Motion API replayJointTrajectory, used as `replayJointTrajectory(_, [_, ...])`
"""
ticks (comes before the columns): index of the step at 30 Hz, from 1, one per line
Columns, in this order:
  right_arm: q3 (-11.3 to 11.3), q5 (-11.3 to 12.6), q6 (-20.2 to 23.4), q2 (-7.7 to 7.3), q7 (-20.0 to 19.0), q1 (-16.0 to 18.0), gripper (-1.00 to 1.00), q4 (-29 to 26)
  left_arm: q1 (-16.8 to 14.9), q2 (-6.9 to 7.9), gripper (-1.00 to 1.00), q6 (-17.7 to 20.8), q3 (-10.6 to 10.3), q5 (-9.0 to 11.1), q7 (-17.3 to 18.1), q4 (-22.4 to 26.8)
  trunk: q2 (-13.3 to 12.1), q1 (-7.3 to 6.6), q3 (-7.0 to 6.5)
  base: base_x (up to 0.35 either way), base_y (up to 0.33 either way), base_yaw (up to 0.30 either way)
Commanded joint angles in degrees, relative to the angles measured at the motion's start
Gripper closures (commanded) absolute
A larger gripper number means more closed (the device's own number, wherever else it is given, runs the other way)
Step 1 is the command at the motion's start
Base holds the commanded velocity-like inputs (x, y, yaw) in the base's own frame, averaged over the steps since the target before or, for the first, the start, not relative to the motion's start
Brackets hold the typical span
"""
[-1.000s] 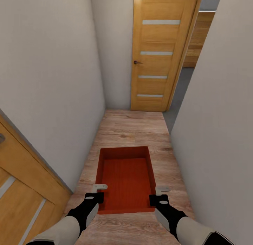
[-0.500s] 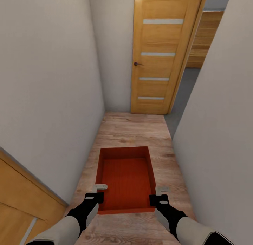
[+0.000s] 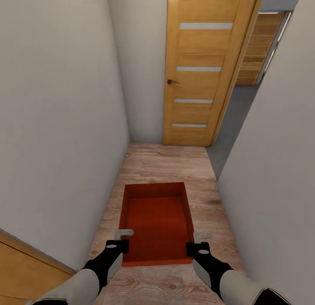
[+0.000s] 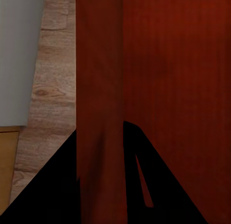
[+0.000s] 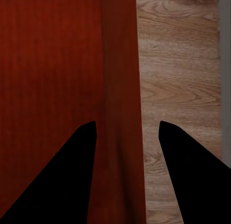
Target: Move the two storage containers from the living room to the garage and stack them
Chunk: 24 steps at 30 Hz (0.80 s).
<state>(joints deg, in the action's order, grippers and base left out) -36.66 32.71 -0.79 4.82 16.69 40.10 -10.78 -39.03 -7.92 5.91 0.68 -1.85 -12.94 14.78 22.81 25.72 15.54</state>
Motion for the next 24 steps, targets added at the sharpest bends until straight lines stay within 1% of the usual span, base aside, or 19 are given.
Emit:
replayJointTrajectory(1, [1.9, -0.2, -1.6, -1.30, 0.1, 0.1, 1.00, -0.4, 0.0, 5.60, 1.00, 0.3, 1.6, 2.9, 4.1, 0.1, 0.1, 0.06, 0.10, 0.324, 0.000, 0.000])
replayJointTrajectory(24, [1.9, -0.2, -1.6, -1.30, 0.1, 0.1, 1.00, -0.4, 0.0, 5.55, 1.00, 0.3, 1.6, 2.9, 4.1, 0.1, 0.1, 0.06, 0.10, 0.324, 0.000, 0.000])
